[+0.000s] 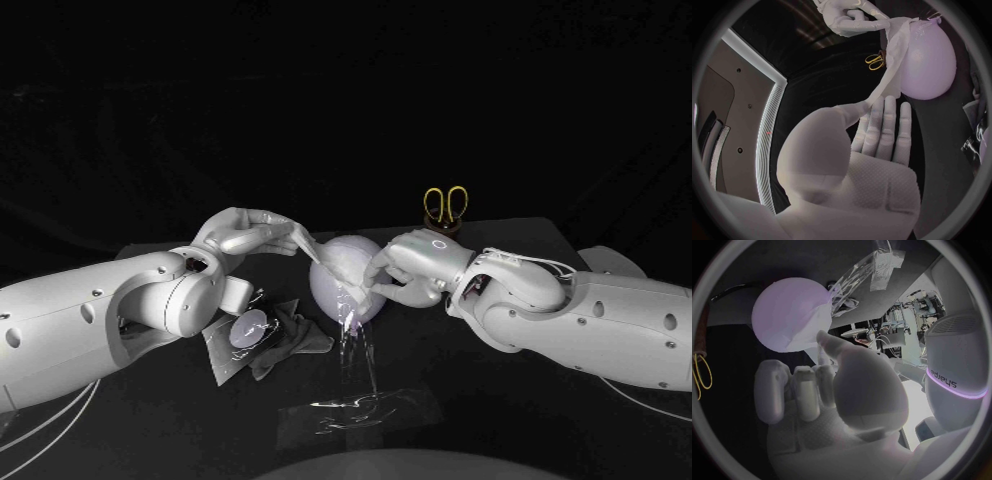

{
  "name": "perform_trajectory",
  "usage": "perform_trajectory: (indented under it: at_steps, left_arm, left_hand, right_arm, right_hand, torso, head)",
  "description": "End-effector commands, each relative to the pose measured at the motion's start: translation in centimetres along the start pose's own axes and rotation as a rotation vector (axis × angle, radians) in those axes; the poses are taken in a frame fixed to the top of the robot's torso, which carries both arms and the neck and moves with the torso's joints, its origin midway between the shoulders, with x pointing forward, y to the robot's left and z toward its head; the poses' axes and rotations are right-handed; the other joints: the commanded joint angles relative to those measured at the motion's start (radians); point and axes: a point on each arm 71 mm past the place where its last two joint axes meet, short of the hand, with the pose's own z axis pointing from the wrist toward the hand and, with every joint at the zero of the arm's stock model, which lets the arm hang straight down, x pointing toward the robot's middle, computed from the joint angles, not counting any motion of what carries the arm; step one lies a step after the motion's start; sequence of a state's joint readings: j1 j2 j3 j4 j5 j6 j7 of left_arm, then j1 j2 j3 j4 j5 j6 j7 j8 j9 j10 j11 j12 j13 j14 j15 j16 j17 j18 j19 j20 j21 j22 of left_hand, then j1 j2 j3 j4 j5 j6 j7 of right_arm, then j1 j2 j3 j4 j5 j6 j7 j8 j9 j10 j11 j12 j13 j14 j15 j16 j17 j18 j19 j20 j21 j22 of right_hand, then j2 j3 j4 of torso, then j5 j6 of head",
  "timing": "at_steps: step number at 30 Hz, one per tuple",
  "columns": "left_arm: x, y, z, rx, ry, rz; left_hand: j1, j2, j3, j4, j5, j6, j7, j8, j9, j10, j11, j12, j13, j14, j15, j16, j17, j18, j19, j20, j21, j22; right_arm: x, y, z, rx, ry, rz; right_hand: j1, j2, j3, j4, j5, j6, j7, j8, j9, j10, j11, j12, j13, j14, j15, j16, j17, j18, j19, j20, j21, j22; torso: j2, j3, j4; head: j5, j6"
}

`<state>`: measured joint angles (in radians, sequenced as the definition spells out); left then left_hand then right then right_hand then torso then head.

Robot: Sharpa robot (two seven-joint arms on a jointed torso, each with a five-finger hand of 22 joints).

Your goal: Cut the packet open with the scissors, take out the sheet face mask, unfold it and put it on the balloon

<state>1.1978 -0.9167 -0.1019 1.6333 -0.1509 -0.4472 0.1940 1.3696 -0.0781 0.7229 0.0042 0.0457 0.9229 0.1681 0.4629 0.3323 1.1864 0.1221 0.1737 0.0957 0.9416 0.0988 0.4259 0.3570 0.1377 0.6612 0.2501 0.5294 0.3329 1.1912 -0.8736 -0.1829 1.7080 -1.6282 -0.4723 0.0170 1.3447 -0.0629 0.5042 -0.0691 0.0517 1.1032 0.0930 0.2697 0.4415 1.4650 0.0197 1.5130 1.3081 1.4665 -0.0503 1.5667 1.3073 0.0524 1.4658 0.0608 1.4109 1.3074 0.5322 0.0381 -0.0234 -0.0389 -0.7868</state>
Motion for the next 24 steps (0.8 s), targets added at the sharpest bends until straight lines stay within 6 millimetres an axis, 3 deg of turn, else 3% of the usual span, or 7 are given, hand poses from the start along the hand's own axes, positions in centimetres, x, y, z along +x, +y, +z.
perform_trajectory:
  at_steps: [1, 14, 24]
  left_arm:
    - [0.1, -0.2, 0.0, 0.019, 0.007, 0.002]
    - [-0.1, -0.2, 0.2, 0.021, 0.002, 0.003]
    - [0.0, -0.2, 0.2, 0.021, 0.008, 0.0]
  left_hand:
    - [-0.001, 0.007, 0.006, -0.001, 0.003, 0.01, 0.0, 0.005, 0.099, 0.004, -0.006, 0.003, 0.001, -0.005, -0.001, 0.004, 0.001, 0.0, -0.004, 0.0, 0.003, 0.002]
    - [-0.001, 0.007, 0.006, -0.001, 0.003, 0.01, 0.0, 0.005, 0.099, 0.004, -0.006, 0.003, 0.001, -0.005, -0.001, 0.004, 0.001, 0.0, -0.004, 0.0, 0.003, 0.002]
    - [-0.001, 0.007, 0.006, -0.001, 0.003, 0.01, 0.0, 0.005, 0.099, 0.004, -0.006, 0.003, 0.001, -0.005, -0.001, 0.004, 0.001, 0.0, -0.004, 0.0, 0.003, 0.002]
  right_arm:
    - [-0.1, 0.2, -0.6, -0.002, 0.002, 0.021]
    - [-1.5, -0.3, -3.2, 0.019, -0.073, 0.061]
    - [-2.1, -0.7, -3.6, 0.02, -0.156, 0.101]
  right_hand:
    - [-0.005, 0.002, 0.009, 0.0, -0.003, 0.001, -0.006, 0.009, 0.004, 0.078, -0.007, 0.008, 0.228, 0.104, -0.008, 0.004, 0.263, -0.02, 0.044, -0.009, 0.001, 0.221]
    - [-0.009, 0.001, 0.013, 0.0, -0.003, -0.001, -0.008, 0.016, 0.01, 0.078, -0.009, 0.008, 0.228, 0.104, -0.01, 0.004, 0.263, -0.021, 0.046, -0.01, 0.004, 0.222]
    - [-0.01, 0.001, 0.016, -0.001, -0.003, -0.003, -0.009, 0.02, 0.013, 0.079, -0.01, 0.01, 0.229, 0.104, -0.011, 0.004, 0.263, -0.021, 0.047, -0.011, 0.007, 0.223]
  torso:
    - [0.0, -0.0001, 0.0]
    - [0.001, 0.0003, 0.0003]
    - [0.001, 0.0007, 0.0004]
  head:
    - [0.0, -0.001]
    - [-0.004, 0.001]
    - [-0.002, 0.001]
